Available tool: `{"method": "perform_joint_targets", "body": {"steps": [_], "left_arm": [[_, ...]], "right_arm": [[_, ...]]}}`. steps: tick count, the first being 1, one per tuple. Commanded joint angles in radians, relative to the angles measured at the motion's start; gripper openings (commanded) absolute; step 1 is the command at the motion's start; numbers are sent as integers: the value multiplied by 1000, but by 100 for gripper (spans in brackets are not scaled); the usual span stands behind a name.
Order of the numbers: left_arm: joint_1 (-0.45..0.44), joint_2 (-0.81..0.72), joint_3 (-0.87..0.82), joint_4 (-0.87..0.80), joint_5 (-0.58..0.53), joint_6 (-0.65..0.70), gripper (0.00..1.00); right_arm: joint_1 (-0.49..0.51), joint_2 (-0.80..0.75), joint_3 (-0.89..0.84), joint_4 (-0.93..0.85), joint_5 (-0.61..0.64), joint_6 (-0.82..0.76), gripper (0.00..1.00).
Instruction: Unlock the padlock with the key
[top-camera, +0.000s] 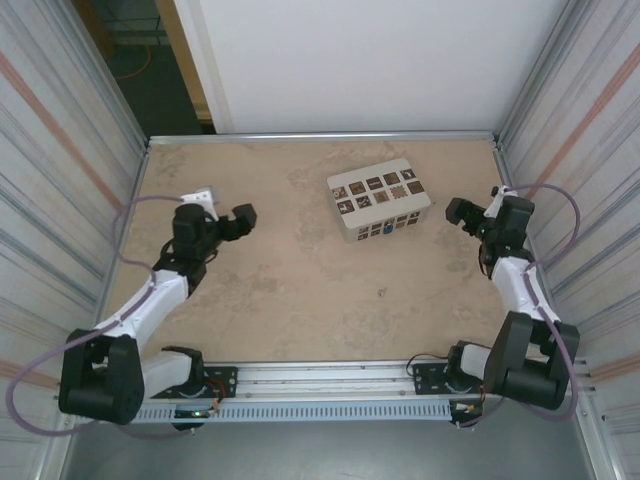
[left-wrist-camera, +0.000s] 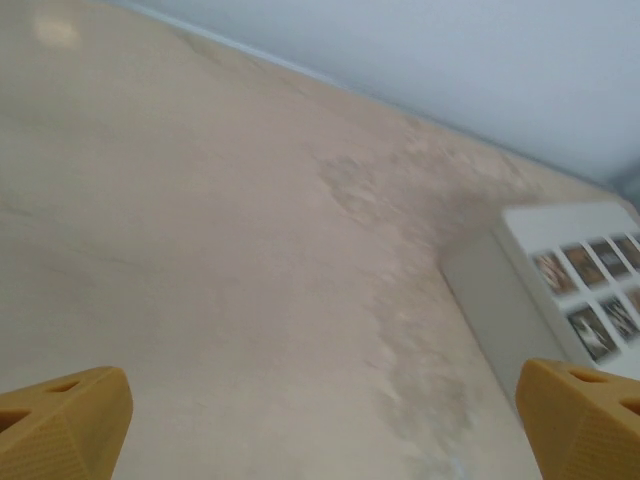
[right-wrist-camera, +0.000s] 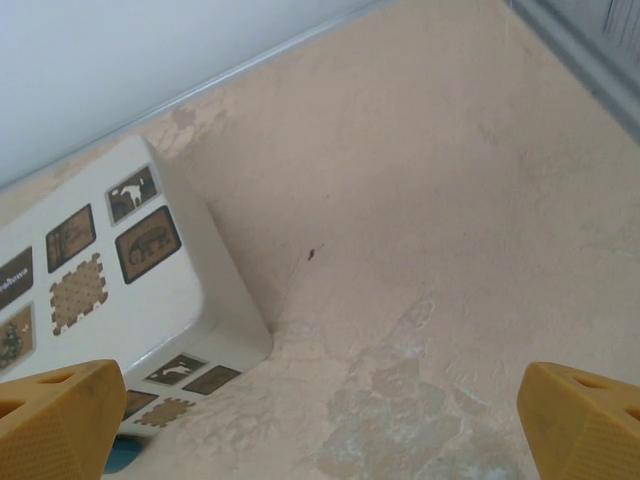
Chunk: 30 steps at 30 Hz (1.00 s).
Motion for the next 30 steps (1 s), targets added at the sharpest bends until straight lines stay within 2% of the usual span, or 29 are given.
{"method": "perform_joint_targets", "body": {"steps": [1,5,12,22,30], "left_arm": [[-104,85,81,-16,1,-88,99],[-203,238,182,48,41,-128,99],[-274,441,354,86,123,-153,99],[-328,638,529,61,200,-220,99],[-362,729,612,28,248,-233,99]], "right_arm": [[-25,78,76,-76,-173,66,99],[-28,195,157,-55,-265,97,99],[-14,374,273,1,-384,141,99],[73,536,401,-27,-370,126,99],[121,591,450,-51,-399,112,99]]}}
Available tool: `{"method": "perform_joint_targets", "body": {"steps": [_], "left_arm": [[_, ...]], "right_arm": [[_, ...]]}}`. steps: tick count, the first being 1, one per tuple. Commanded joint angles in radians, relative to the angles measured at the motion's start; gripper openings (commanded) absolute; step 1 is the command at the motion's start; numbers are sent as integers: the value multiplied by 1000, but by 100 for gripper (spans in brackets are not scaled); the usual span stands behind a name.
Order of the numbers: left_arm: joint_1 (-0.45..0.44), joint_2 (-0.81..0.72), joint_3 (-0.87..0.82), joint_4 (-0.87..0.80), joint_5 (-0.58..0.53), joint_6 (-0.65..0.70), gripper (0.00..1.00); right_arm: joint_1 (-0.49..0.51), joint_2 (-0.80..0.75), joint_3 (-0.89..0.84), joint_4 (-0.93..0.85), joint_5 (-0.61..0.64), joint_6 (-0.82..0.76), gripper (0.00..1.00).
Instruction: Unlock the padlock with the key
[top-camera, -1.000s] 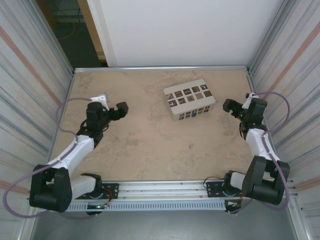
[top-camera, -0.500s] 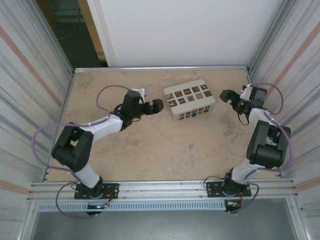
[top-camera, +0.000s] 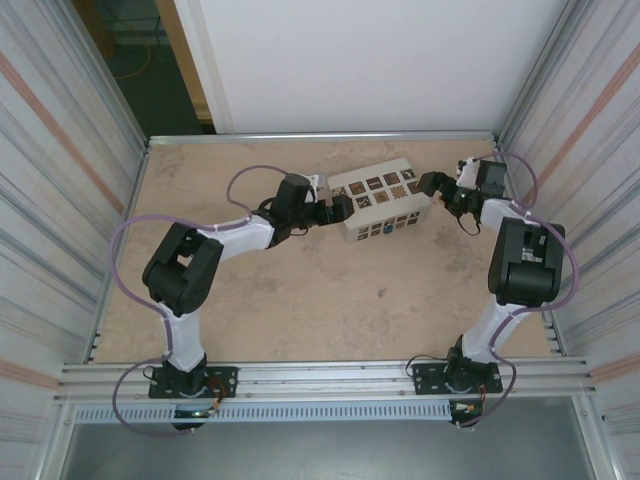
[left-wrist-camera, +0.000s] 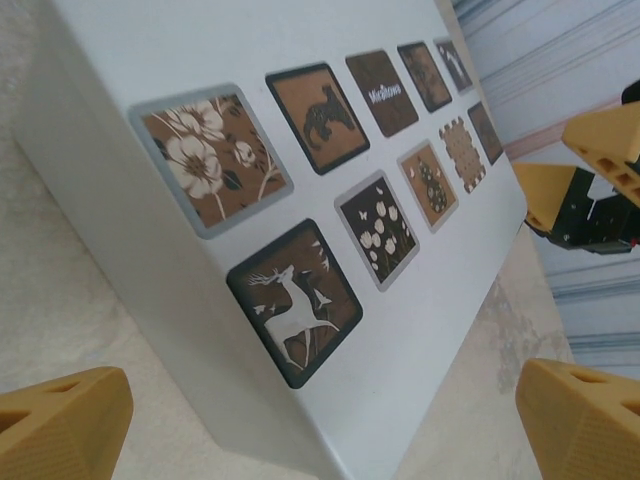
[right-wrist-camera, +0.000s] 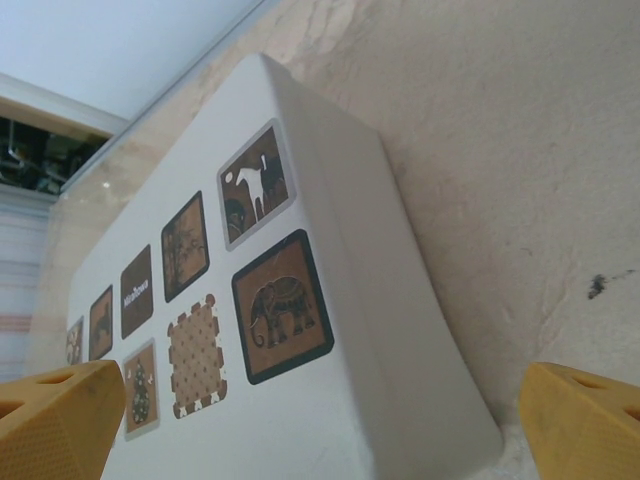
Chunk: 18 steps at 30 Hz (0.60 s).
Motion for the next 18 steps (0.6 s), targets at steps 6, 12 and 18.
{"method": "perform_joint_targets", "body": {"steps": [6,12,18], "left_arm": [[-19,43,66,-25,50,-29,99],[-21,64,83,-26,78,-30,99],[-21,60,90,-33,86,-15,99]], "right_arm": [[36,29,42,-59,-67,-28,99],[66,20,44,-88,-99,-53,100],[101,1,30,-113,-113,-63,99]]}}
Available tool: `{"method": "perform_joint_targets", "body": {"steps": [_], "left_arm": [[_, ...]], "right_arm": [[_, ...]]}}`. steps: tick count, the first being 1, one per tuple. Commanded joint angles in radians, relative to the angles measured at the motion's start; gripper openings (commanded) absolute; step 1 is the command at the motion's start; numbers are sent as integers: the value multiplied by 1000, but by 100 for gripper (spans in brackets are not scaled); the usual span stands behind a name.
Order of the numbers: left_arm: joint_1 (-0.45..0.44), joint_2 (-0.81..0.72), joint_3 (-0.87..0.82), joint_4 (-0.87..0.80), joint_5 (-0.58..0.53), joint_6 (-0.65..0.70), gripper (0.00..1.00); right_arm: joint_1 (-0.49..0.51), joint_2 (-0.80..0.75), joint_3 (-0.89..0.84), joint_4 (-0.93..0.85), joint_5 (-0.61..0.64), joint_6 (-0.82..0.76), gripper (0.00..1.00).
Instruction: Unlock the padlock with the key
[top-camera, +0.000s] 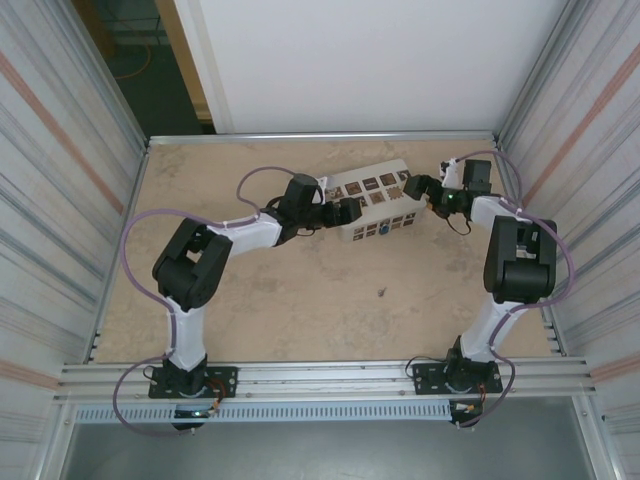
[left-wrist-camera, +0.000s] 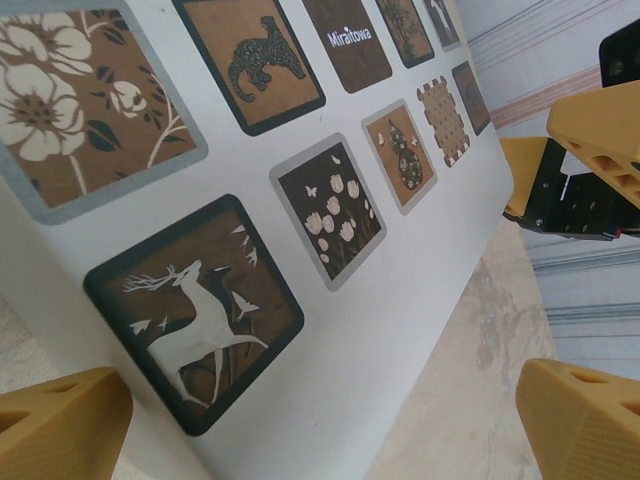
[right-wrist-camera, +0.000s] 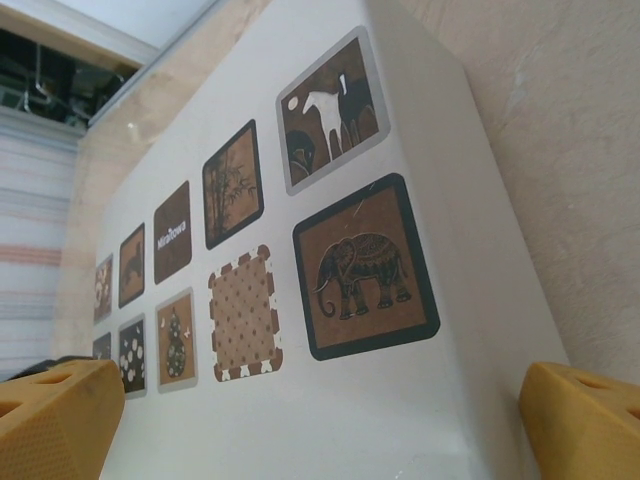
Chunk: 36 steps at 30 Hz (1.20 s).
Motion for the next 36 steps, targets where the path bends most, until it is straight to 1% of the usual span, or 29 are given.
{"method": "perform_joint_targets", "body": {"steps": [1,6,15,28,36], "left_arm": [[-4,1,33,-10,26,11,99],[1,-22,28,-50,4,50,99],[54,-86,-55,-28,4,39,99],[136,-186,-171,-19,1,50,99],[180,-229,-227,-14,-4,55,99]], "right_arm": [[32,-16,8,-47,-58,-25,99],[69,-44,-21,-54,-58,-21,99],[154,-129,-113,-30,-27,27,97],[372,-251,-227,-4,91,115,97],[493,-293,-271,-9,157,166,97]]}}
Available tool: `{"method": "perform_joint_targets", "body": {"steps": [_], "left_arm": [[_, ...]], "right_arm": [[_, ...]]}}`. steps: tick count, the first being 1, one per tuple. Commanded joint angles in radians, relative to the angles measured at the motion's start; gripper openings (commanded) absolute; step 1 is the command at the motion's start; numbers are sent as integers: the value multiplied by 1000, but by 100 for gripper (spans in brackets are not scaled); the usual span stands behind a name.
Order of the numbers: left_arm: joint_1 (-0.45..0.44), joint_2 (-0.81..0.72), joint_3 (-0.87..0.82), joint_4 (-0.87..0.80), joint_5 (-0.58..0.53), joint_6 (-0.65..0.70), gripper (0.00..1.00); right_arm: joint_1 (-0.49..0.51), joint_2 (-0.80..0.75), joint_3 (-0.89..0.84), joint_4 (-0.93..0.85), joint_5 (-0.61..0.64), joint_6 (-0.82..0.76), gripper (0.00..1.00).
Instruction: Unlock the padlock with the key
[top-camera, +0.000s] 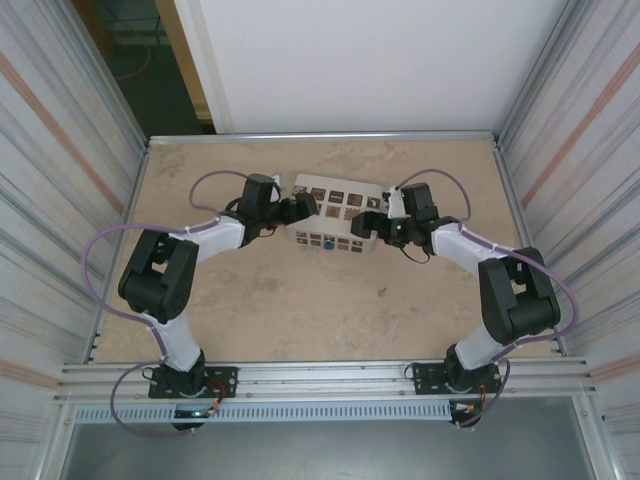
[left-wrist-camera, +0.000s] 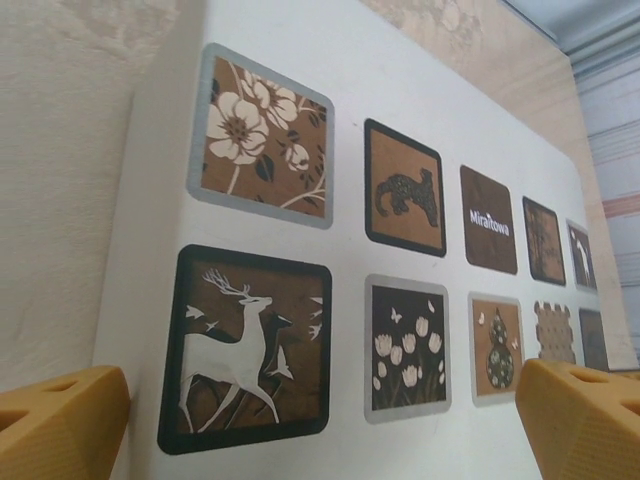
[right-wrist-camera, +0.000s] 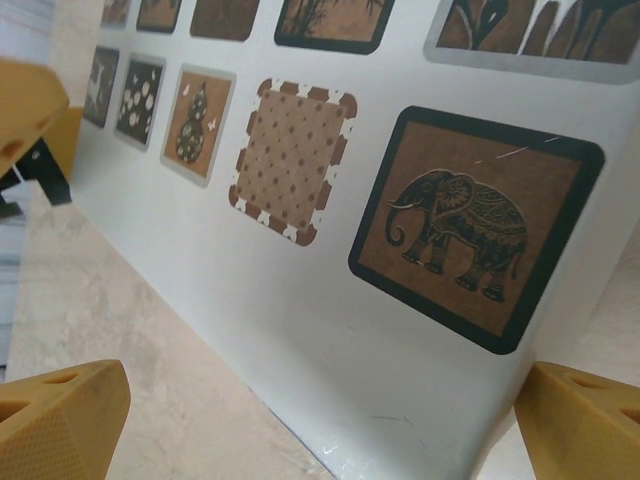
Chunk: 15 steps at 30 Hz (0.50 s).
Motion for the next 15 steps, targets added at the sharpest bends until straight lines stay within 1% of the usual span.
{"method": "perform_joint_targets", "body": {"steps": [1,5,8,11,15], "left_arm": [[-13,-43,-18,36,88,6,99],[7,-49,-21,26,92,17,99],[22,-50,-21,22,95,23,99],[35,-55,-22,17,100,27,99],[54,-88,-37,7,98,37,99]], "right_arm": [[69,-32,-17,5,-37,52,97],[101,-45,-20,-25,3,54,98],[104,-54,-17,-55,38,54,99],[103,-75,-6,-98,95,41,100],[98,-120,19,-201,189,12,99]]}}
